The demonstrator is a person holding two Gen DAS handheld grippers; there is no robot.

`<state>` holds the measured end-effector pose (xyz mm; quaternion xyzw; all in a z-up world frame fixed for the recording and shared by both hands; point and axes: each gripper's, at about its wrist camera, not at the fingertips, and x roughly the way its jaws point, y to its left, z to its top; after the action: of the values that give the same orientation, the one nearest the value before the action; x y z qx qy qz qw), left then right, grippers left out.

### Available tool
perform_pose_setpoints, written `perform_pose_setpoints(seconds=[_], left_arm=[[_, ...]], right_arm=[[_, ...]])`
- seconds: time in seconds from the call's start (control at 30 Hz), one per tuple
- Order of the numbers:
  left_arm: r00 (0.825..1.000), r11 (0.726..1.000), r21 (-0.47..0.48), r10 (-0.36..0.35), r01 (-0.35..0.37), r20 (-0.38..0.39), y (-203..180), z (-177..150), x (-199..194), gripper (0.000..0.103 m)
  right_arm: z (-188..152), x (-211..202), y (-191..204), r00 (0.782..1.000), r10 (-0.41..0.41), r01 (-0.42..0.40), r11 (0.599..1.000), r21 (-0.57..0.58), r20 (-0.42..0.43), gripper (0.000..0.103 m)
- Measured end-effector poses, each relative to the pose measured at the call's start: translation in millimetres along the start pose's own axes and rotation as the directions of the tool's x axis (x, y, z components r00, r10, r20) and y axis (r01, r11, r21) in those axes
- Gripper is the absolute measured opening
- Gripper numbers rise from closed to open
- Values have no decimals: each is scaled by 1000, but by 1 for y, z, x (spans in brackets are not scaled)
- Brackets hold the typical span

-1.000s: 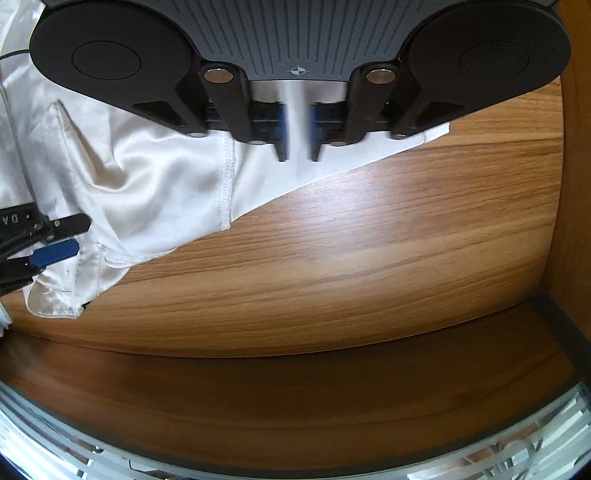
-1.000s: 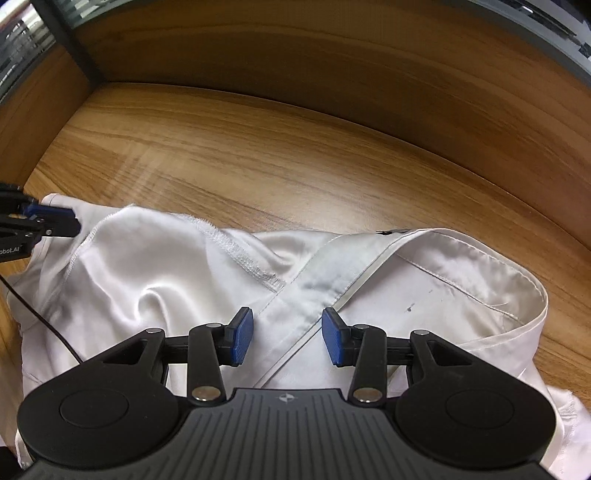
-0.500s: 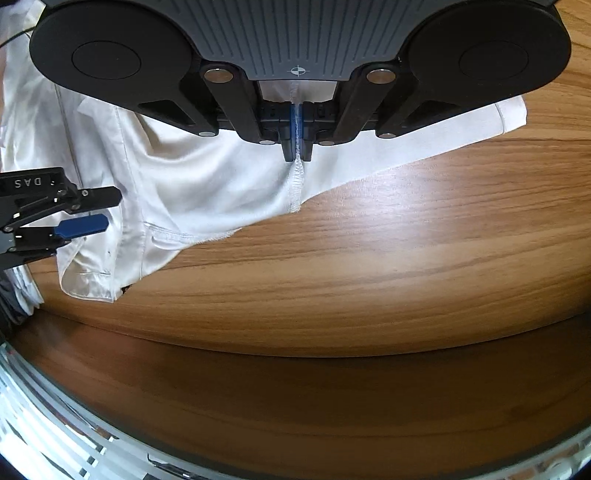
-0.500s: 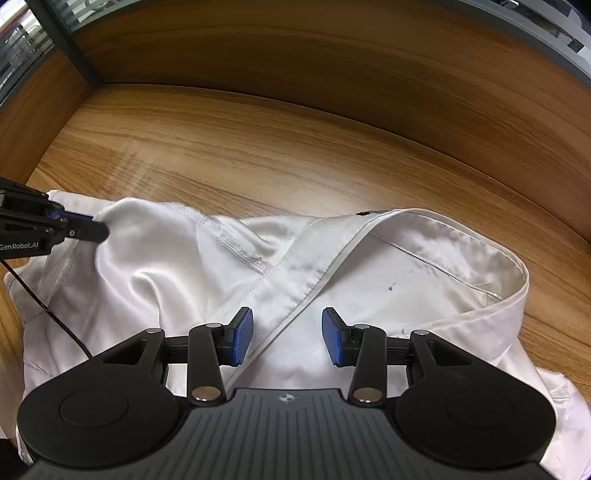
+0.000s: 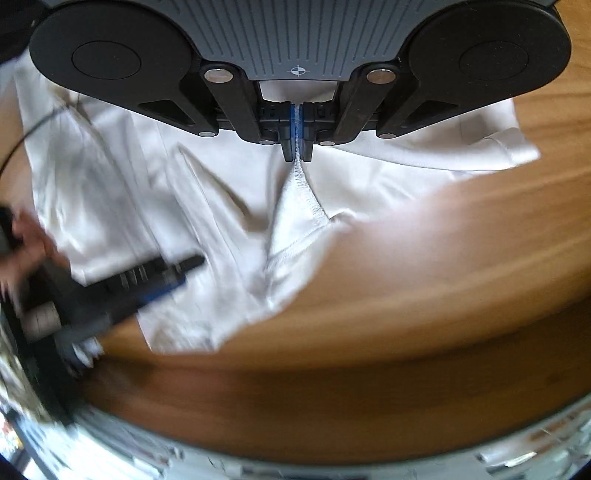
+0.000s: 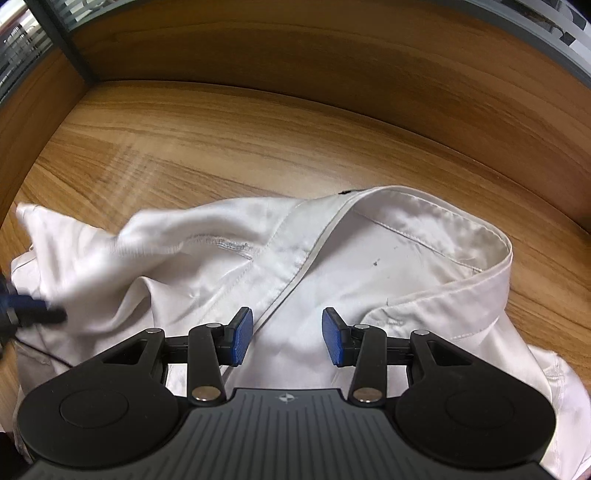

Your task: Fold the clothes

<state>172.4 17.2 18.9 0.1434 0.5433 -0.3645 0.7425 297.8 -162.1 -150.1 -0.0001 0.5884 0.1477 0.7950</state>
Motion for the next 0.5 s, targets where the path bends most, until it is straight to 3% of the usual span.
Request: perform_pose_setpoints(seconds=[0.1, 0.23, 0.5], left_arm=[[1000, 999, 42, -16, 17, -23, -9, -6, 3, 9], [999, 997, 77, -24, 22, 29, -7, -7, -13, 26], [996, 997, 66, 20, -27, 90, 13, 21, -10, 29]], right_arm=[[-1, 1, 1, 1000, -1, 1, 1000, -2, -6, 47], [-2, 0, 1, 1000, -2, 2, 1000, -2, -7, 48], [-4, -4, -5, 1000, 1, -1, 1000, 9, -1, 48]])
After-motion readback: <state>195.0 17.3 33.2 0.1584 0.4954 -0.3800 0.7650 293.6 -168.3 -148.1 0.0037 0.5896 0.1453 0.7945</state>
